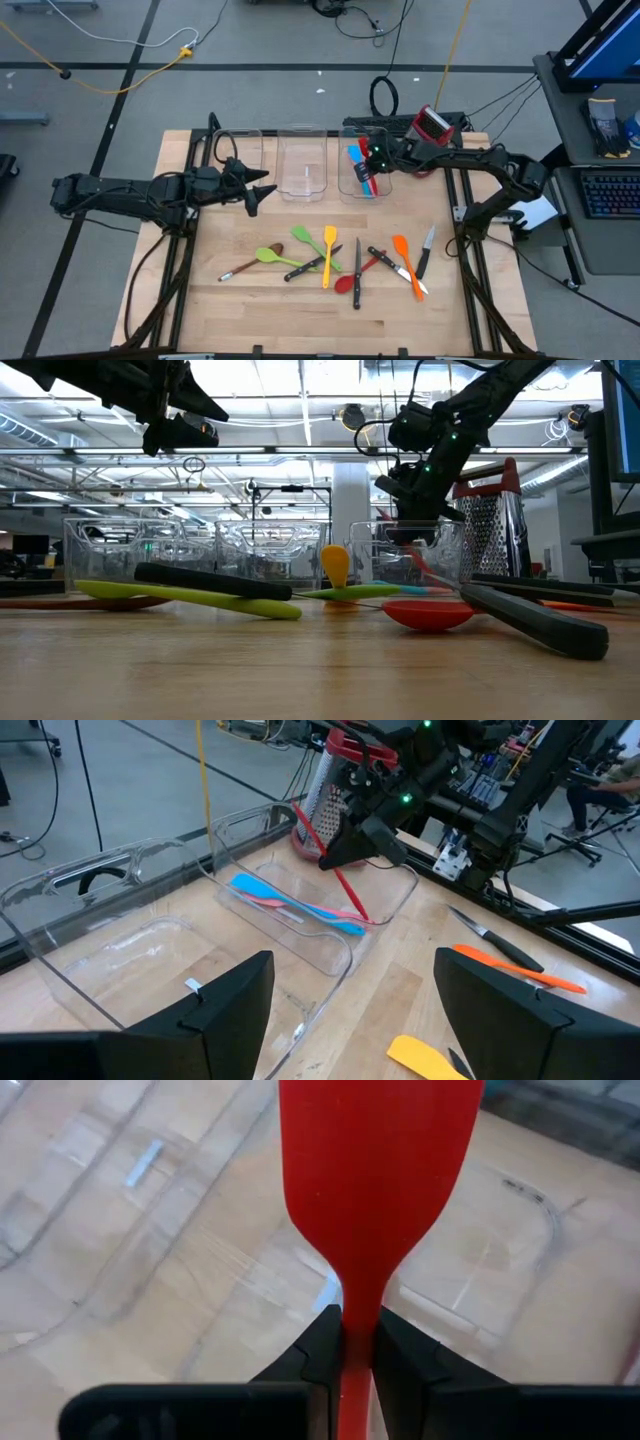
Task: Pick & Place Kitchen Items
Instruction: Put the red spatula into the right transparent bin, then put the orange spatula into the right transparent bin
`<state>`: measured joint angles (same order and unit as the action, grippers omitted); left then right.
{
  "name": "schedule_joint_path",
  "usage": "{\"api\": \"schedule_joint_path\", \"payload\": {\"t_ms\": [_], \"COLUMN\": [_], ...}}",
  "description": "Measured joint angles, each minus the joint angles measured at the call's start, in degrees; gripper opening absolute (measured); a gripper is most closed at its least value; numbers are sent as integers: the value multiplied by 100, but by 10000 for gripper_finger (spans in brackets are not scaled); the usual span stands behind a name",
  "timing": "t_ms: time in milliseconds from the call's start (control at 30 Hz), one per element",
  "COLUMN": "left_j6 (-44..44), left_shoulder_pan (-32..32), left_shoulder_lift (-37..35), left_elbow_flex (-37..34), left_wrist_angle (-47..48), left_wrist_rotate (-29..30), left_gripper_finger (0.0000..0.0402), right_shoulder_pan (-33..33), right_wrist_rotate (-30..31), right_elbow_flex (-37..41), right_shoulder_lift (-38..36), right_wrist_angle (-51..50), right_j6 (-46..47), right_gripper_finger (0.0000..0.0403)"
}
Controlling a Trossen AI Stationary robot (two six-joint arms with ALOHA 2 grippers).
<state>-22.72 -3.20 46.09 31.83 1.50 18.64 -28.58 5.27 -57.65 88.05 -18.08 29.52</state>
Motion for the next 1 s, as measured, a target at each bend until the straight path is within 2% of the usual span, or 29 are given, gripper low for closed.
{"api": "schedule_joint_path", "payload": {"t_ms": [233, 433, 1000], "left_j6": [-2, -2, 0], "left_shoulder_pan": [0, 0, 0], "left_shoulder_lift": [0, 0, 0], "left_elbow_flex": [0, 0, 0], "left_wrist_angle": [0, 0, 2], "left_wrist_rotate": [-1, -1, -3], "left_gripper_finger": [278, 278, 278], "right_shoulder_pan": [-11, -11, -7], "right_wrist_rotate": [-265, -260, -259], "right_elbow_flex": [0, 0, 2], "right_shoulder_lift": [0, 0, -60], "right_wrist_angle": [17, 1, 168], "right_j6": [14, 25, -17], "right_gripper_finger": [43, 59, 61]}}
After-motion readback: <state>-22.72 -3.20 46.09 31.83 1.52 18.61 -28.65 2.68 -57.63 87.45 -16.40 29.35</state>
